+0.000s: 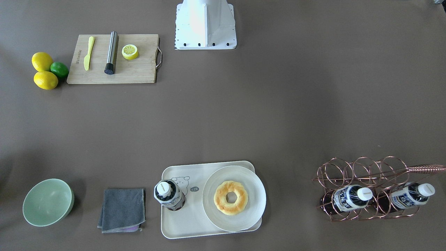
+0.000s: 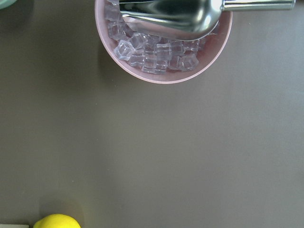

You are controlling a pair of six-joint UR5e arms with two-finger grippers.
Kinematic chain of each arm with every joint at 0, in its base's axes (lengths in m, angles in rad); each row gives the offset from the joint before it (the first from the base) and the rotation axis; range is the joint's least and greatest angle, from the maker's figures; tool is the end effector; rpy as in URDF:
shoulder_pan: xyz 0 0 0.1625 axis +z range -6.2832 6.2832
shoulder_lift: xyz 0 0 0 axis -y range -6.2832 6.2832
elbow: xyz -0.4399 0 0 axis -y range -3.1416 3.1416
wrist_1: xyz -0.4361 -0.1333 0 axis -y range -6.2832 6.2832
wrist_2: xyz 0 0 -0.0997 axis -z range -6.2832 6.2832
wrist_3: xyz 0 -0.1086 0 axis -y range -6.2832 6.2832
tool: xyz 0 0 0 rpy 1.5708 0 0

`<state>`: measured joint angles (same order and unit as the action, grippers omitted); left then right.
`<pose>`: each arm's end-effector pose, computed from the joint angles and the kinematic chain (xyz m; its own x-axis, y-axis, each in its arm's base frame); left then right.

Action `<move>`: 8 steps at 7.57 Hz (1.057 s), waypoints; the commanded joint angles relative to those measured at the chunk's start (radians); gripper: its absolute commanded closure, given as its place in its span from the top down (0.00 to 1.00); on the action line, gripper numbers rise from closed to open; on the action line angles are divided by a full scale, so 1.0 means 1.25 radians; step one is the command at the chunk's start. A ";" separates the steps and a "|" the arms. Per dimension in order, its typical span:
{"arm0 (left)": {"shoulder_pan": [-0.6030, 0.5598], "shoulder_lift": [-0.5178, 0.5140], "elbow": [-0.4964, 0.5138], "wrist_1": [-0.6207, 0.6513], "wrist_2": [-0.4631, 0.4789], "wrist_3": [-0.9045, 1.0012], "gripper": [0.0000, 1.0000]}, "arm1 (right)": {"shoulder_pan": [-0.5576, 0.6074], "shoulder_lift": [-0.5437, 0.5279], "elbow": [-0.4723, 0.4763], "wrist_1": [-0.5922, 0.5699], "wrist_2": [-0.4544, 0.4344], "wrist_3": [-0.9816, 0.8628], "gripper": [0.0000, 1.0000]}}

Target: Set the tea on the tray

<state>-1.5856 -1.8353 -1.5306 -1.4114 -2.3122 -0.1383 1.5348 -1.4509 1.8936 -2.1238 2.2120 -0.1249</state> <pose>-0.0695 -0.6439 0.5636 0.7290 -0.1050 -0.6764 0.1164 0.9928 -0.0287 0.0490 -0.5383 0.5099 0.7925 -0.0871 0.6036 0.1356 0.9901 -0.0352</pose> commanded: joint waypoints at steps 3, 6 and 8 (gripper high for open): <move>-0.007 0.122 0.002 -0.079 -0.029 0.001 0.98 | 0.064 -0.097 -0.120 0.221 0.070 -0.011 1.00; -0.007 0.151 0.003 -0.123 -0.029 0.000 0.98 | 0.064 -0.093 -0.138 0.221 0.088 -0.001 1.00; -0.005 0.151 0.003 -0.123 -0.028 0.000 0.98 | 0.064 -0.095 -0.149 0.221 0.096 -0.001 1.00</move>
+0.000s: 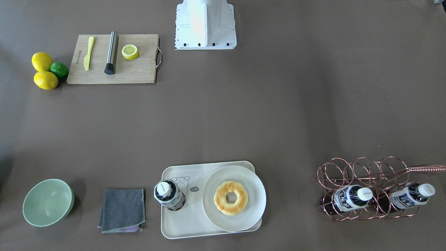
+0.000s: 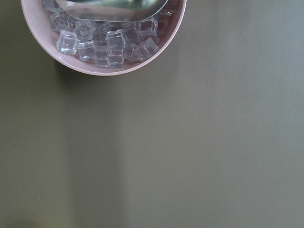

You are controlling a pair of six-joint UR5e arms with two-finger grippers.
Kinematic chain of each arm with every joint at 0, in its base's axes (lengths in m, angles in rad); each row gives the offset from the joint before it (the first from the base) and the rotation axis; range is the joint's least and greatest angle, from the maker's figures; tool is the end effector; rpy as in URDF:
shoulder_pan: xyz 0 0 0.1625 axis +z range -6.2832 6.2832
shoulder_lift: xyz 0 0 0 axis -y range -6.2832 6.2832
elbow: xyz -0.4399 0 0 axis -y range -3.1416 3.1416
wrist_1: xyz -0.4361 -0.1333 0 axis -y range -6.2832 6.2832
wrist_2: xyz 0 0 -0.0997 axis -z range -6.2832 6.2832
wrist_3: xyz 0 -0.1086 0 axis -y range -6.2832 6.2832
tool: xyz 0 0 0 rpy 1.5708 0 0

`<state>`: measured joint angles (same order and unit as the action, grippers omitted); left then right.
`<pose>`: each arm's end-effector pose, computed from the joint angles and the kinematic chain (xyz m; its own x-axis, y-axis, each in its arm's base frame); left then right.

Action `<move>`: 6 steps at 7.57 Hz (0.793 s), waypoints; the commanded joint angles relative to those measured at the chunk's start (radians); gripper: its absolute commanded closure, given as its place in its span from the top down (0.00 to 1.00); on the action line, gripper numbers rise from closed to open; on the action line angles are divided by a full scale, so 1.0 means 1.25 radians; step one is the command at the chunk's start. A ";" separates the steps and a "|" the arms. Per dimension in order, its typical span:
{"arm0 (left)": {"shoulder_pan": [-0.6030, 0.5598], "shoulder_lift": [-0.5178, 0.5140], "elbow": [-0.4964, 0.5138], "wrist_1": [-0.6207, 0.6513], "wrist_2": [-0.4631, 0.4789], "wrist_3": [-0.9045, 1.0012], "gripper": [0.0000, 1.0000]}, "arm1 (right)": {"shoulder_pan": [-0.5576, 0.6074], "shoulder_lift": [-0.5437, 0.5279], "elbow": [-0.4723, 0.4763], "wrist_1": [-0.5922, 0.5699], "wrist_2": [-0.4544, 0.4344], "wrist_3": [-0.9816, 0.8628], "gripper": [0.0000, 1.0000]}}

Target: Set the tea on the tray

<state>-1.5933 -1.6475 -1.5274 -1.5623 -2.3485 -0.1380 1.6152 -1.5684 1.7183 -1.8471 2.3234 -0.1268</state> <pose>-0.0699 -0.5697 0.6615 0.7029 -0.1361 -0.6982 0.1203 0.9901 -0.0719 0.0821 -0.5180 0.6285 0.7251 -0.0078 0.6886 0.0480 0.9981 -0.0393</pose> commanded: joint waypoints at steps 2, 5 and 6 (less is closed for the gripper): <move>0.001 0.000 0.002 -0.003 0.001 0.000 0.98 | 0.000 0.001 -0.008 0.001 0.004 0.000 1.00; 0.002 -0.009 0.002 -0.003 0.004 0.000 0.98 | 0.000 0.001 -0.010 0.001 0.000 0.000 1.00; 0.002 -0.010 0.002 -0.003 0.004 0.000 0.98 | 0.000 0.001 -0.012 0.001 0.000 0.001 1.00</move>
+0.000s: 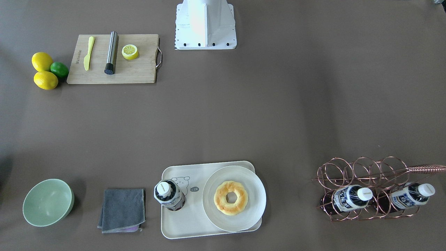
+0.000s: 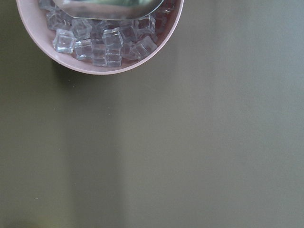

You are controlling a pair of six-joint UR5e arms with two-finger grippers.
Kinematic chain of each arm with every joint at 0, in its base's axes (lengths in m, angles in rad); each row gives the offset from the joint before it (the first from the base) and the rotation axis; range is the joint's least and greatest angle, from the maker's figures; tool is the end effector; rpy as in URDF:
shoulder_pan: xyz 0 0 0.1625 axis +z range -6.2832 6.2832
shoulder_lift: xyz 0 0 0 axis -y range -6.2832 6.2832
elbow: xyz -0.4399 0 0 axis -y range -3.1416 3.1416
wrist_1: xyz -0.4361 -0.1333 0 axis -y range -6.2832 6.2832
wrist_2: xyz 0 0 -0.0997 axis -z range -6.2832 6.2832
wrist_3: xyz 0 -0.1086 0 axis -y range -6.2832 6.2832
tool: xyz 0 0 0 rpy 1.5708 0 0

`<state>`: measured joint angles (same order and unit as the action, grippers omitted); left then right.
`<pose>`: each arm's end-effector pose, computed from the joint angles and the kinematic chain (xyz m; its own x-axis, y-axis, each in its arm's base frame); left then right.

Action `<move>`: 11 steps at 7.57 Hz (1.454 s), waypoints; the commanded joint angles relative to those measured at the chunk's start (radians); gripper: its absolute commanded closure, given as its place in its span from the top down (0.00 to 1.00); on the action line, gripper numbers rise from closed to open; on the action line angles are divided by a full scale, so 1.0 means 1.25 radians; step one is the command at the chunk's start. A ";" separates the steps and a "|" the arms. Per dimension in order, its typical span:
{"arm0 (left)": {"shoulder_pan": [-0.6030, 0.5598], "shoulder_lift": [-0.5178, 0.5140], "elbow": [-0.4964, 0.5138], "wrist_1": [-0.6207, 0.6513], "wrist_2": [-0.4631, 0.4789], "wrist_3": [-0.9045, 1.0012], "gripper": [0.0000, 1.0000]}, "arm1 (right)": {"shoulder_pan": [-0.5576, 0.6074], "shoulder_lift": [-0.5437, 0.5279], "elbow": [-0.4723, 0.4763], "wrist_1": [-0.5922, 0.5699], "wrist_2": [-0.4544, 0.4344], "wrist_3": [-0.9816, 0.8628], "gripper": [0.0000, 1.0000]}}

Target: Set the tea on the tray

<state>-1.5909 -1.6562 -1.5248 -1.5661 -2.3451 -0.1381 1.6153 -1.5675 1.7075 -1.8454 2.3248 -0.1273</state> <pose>-0.0689 -0.5743 0.6577 0.7057 -0.1278 -0.6969 0.1184 0.9910 -0.0618 0.0821 -0.5183 0.6334 0.7239 -0.0025 0.6899 0.0482 0.9977 -0.0470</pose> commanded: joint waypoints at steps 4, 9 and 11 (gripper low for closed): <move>0.000 -0.003 -0.002 0.001 0.000 -0.001 0.98 | 0.000 0.005 -0.004 0.000 -0.002 0.012 1.00; 0.001 -0.003 -0.004 0.000 0.000 -0.001 0.98 | 0.000 0.010 -0.001 0.000 -0.003 0.012 1.00; 0.001 -0.009 -0.004 0.002 0.000 -0.001 0.98 | 0.000 0.010 -0.001 0.000 -0.002 0.012 1.00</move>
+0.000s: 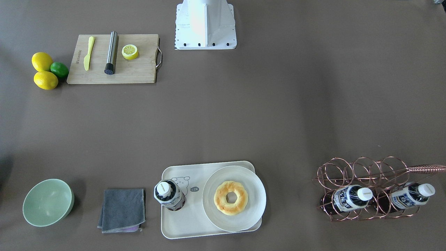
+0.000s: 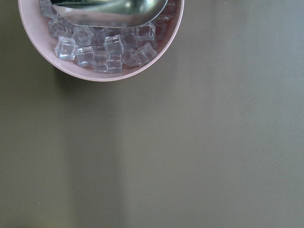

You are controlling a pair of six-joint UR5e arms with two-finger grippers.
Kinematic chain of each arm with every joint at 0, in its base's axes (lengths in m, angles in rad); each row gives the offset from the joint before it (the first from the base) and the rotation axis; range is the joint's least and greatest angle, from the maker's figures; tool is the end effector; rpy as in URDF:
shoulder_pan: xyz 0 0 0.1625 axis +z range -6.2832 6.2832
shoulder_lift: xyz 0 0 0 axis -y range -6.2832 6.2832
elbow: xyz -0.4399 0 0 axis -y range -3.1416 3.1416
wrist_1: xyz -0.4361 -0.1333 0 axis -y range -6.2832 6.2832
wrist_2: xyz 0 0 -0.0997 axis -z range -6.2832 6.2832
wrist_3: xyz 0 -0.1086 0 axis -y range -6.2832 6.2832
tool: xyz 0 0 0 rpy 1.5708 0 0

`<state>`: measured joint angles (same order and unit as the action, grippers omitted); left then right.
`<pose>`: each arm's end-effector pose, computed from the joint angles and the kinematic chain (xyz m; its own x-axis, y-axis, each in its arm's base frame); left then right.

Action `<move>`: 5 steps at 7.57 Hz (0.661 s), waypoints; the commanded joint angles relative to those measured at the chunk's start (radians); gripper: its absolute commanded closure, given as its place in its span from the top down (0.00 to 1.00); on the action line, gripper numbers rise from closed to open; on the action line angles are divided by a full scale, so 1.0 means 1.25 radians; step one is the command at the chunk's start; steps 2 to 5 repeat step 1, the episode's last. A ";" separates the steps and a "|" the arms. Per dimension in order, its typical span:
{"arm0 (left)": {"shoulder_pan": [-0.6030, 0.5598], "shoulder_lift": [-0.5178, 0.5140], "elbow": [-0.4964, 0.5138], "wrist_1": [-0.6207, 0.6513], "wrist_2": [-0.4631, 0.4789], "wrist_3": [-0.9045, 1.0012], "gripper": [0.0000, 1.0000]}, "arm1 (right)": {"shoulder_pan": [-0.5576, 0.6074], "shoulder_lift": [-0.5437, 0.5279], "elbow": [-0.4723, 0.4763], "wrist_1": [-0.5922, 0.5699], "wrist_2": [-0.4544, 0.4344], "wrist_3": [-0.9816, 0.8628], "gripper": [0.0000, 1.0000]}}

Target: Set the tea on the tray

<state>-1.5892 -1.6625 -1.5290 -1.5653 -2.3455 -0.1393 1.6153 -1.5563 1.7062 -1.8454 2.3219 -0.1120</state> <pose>-0.0680 -0.5777 0.6519 0.7056 -0.1210 -0.6982 0.1175 0.9917 -0.0531 0.0826 -0.5235 0.6284 0.7268 0.0058 0.6868 0.0373 0.9982 -0.0479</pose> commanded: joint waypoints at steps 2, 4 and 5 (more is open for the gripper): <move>0.000 -0.004 0.000 0.001 -0.001 0.000 0.98 | 0.000 0.001 -0.002 0.000 0.000 0.000 1.00; 0.000 -0.004 0.000 0.001 -0.001 0.000 0.98 | 0.000 0.001 -0.002 0.000 0.000 0.000 1.00; 0.000 -0.004 0.000 0.001 -0.001 0.000 0.98 | 0.000 0.001 -0.002 0.000 0.000 0.000 1.00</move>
